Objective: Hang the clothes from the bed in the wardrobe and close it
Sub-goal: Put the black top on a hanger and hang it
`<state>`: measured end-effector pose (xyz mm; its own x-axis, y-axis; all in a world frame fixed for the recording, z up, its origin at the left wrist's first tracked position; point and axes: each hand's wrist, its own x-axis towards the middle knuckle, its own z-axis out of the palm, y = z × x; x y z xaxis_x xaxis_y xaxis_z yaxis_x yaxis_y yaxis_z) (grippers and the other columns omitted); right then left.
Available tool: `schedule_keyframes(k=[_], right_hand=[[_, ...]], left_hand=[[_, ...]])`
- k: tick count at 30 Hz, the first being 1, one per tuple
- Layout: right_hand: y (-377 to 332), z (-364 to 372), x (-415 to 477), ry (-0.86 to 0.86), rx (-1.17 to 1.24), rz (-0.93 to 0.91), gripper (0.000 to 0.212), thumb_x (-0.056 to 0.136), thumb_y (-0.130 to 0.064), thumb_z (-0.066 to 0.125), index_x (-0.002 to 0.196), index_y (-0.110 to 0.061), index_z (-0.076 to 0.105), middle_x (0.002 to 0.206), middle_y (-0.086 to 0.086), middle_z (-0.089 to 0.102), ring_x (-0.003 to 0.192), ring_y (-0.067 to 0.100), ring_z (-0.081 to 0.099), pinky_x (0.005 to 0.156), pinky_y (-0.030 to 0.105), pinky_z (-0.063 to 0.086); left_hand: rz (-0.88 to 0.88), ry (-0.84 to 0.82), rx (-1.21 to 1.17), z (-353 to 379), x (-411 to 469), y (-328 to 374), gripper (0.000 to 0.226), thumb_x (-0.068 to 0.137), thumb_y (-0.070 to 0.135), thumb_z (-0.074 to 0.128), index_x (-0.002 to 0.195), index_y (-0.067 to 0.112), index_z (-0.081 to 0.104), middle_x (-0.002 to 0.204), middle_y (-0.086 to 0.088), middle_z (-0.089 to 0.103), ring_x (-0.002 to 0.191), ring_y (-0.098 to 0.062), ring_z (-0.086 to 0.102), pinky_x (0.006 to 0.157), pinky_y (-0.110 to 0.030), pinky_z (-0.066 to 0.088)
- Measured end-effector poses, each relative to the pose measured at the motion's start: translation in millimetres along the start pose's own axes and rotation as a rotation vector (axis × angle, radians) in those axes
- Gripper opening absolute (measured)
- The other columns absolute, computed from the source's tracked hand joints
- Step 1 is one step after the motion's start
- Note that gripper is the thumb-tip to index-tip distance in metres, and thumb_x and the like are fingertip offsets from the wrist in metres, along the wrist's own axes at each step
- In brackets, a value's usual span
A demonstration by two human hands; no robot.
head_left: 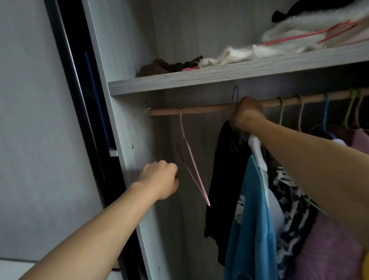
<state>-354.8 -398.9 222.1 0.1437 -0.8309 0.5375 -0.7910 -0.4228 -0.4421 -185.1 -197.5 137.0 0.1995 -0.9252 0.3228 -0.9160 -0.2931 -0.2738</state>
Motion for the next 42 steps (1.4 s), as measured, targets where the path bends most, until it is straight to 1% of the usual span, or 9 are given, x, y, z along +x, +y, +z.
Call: schedule_keyframes(k=[4, 8, 16, 20, 23, 30, 35, 39, 42], right_hand=[[10.3, 34.0, 6.5, -0.067, -0.048, 0.077, 0.032, 0.092, -0.014, 0.056, 0.123, -0.005, 0.054, 0.118, 0.02, 0.062, 0.108, 0.037, 0.061, 0.079, 0.036, 0.05], [15.9, 54.7, 4.3, -0.096, -0.161, 0.043, 0.012, 0.096, -0.018, 0.053, 0.094, -0.007, 0.056, 0.11, 0.02, 0.064, 0.093, 0.035, 0.063, 0.066, 0.032, 0.043], [-10.3, 39.5, -28.2, 0.164, -0.381, -0.268, 0.048, 0.09, -0.054, 0.052, 0.109, -0.011, 0.066, 0.108, 0.019, 0.066, 0.099, 0.035, 0.064, 0.074, 0.036, 0.047], [-54.3, 64.0, -45.8, -0.3, 0.114, -0.136, 0.064, 0.076, -0.074, 0.056, 0.089, -0.013, 0.072, 0.087, 0.01, 0.072, 0.084, 0.029, 0.069, 0.072, 0.036, 0.056], [-67.4, 91.0, -55.0, -0.502, 0.379, -0.038, 0.036, 0.082, -0.044, 0.071, 0.077, -0.008, 0.07, 0.069, 0.007, 0.072, 0.068, 0.022, 0.071, 0.064, 0.038, 0.061], [-75.4, 57.7, -48.2, -0.261, 0.523, 0.02, 0.033, 0.075, -0.027, 0.066, 0.096, -0.001, 0.063, 0.096, 0.018, 0.069, 0.088, 0.035, 0.068, 0.078, 0.046, 0.058], [-72.0, 9.7, -53.2, -0.198, 0.571, 0.014, 0.01, 0.078, -0.008, 0.061, 0.075, 0.0, 0.066, 0.069, 0.018, 0.061, 0.072, 0.034, 0.065, 0.073, 0.056, 0.058], [-77.4, -33.7, -90.4, -0.244, 0.63, 0.12, 0.013, 0.089, 0.007, 0.053, 0.078, 0.007, 0.059, 0.064, 0.017, 0.057, 0.054, 0.026, 0.06, 0.05, 0.04, 0.058], [-68.7, -47.4, -132.0, -0.323, 0.622, 0.159, 0.015, 0.09, 0.008, 0.05, 0.079, 0.004, 0.059, 0.071, 0.016, 0.061, 0.05, 0.019, 0.062, 0.054, 0.034, 0.058]], left_hand=[[0.046, -0.018, 0.044, 19.4, 21.9, -7.5, 0.032, 0.093, 0.039, 0.048, 0.113, 0.018, 0.058, 0.119, -0.011, 0.061, 0.111, -0.033, 0.059, 0.082, -0.036, 0.045], [0.118, -0.032, 0.125, 34.8, 26.5, -4.3, 0.033, 0.093, 0.034, 0.048, 0.118, 0.017, 0.058, 0.121, -0.011, 0.061, 0.113, -0.031, 0.059, 0.083, -0.034, 0.044], [0.115, -0.037, 0.142, 35.3, 17.0, -4.6, 0.031, 0.094, 0.035, 0.047, 0.116, 0.016, 0.058, 0.119, -0.011, 0.061, 0.112, -0.032, 0.058, 0.073, -0.033, 0.032], [0.058, -0.112, 0.14, 40.2, -5.6, -12.0, 0.031, 0.095, 0.034, 0.044, 0.114, 0.014, 0.058, 0.119, -0.011, 0.061, 0.11, -0.032, 0.059, 0.077, -0.035, 0.038], [0.027, -0.154, 0.156, 46.3, -28.6, -19.8, 0.03, 0.095, 0.034, 0.044, 0.113, 0.015, 0.057, 0.118, -0.01, 0.061, 0.109, -0.031, 0.059, 0.077, -0.035, 0.04], [0.08, -0.168, 0.11, 45.2, -66.3, -13.7, 0.028, 0.098, 0.032, 0.038, 0.11, 0.014, 0.056, 0.109, -0.008, 0.062, 0.099, -0.027, 0.06, 0.071, -0.034, 0.036], [0.161, -0.084, 0.004, 27.8, -87.8, -19.3, 0.018, 0.096, 0.027, 0.041, 0.088, 0.013, 0.048, 0.1, -0.009, 0.06, 0.086, -0.028, 0.056, 0.07, -0.034, 0.034], [0.233, -0.029, -0.042, 15.6, -104.7, -26.7, 0.019, 0.094, 0.026, 0.042, 0.08, 0.013, 0.04, 0.086, -0.008, 0.054, 0.077, -0.029, 0.051, 0.066, -0.033, 0.033], [0.287, -0.026, -0.057, 15.9, -116.4, -32.8, 0.02, 0.093, 0.027, 0.043, 0.08, 0.013, 0.04, 0.087, -0.007, 0.057, 0.073, -0.026, 0.046, 0.067, -0.033, 0.032]])
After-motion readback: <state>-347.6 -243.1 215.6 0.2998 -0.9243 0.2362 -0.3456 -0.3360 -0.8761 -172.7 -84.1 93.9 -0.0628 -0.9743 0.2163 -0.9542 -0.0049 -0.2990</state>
